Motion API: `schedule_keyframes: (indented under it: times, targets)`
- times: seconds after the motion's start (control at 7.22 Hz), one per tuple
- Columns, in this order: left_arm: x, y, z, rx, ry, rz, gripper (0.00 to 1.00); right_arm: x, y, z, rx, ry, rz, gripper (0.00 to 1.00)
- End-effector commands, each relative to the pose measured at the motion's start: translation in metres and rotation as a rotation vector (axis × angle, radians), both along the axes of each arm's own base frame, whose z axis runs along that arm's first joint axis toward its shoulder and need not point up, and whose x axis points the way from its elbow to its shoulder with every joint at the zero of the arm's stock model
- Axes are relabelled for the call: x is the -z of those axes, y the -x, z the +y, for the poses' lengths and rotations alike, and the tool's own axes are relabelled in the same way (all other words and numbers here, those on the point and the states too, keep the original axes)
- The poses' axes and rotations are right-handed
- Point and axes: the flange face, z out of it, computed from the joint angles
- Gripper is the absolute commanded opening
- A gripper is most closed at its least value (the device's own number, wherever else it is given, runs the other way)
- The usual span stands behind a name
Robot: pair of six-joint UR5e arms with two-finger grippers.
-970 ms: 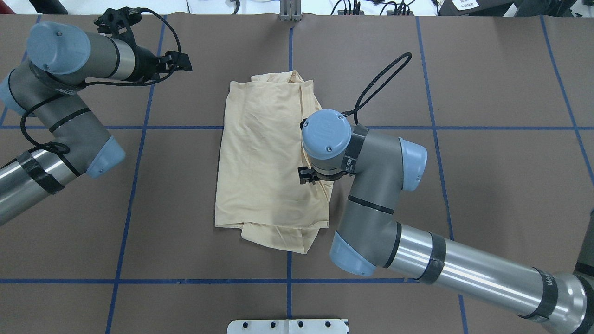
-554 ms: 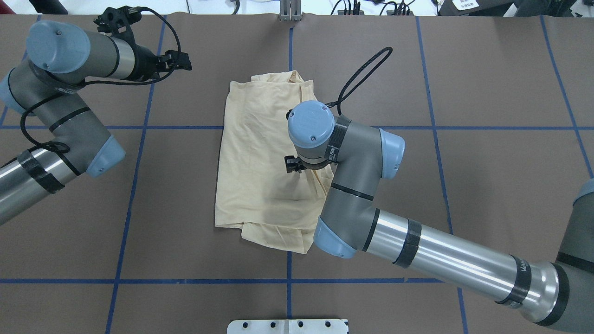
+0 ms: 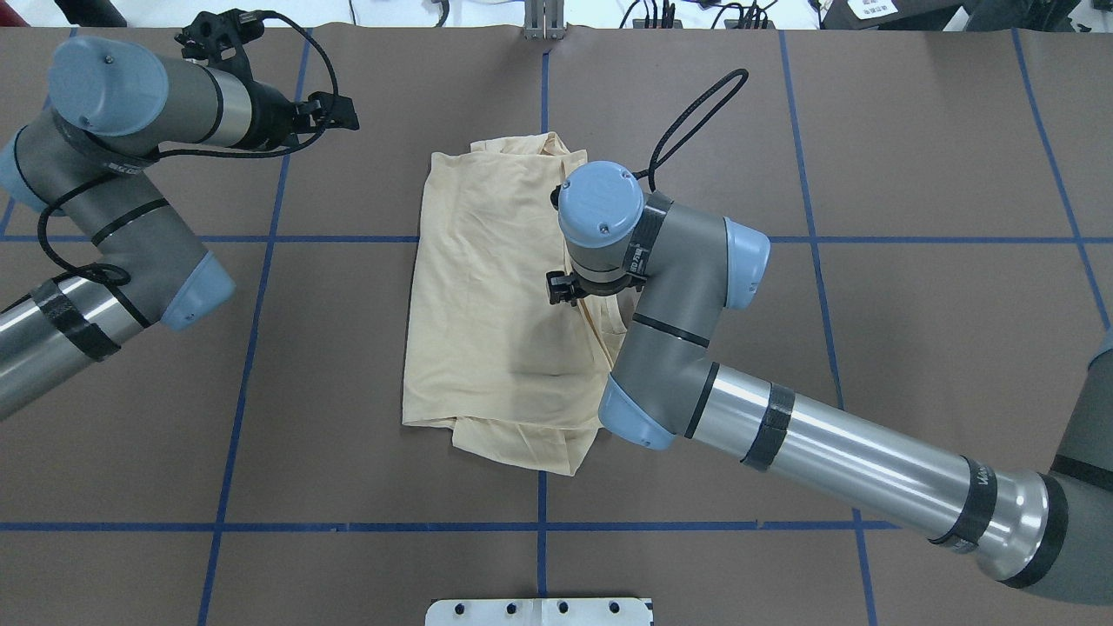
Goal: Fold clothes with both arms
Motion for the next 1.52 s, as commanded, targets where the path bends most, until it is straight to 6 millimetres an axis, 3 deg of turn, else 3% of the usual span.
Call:
schedule_keyframes:
  times: [0.0, 0.28, 0.55, 0.83, 1.11, 1.25, 1.39]
  targets:
    - [0.001, -0.001, 0.001, -0.001, -0.001, 0.001, 1.00, -0.009, -0.005, -0.004, 0.006, 0.016, 0.009, 1.00]
    - [0.001, -0.001, 0.000, -0.001, -0.001, 0.001, 1.00, -0.018, -0.018, -0.013, -0.011, 0.025, 0.015, 1.00]
    - [0.002, -0.001, 0.000, -0.001, 0.000, 0.001, 1.00, -0.031, -0.051, -0.012, -0.011, 0.040, 0.051, 1.00]
    - [0.001, -0.001, 0.000, -0.001, -0.001, 0.001, 1.00, -0.042, -0.060, -0.008, -0.010, 0.047, 0.069, 1.00]
    - [0.002, -0.001, 0.000, -0.001, -0.001, 0.001, 1.00, -0.012, -0.065, -0.021, -0.020, 0.007, 0.033, 1.00]
    - [0.002, -0.001, 0.000, -0.001, -0.002, 0.002, 1.00, 0.024, -0.054, -0.035, -0.015, -0.030, 0.021, 1.00]
    - [0.002, -0.001, 0.000, -0.001, -0.001, 0.001, 1.00, 0.028, -0.042, -0.050, -0.030, -0.031, 0.041, 1.00]
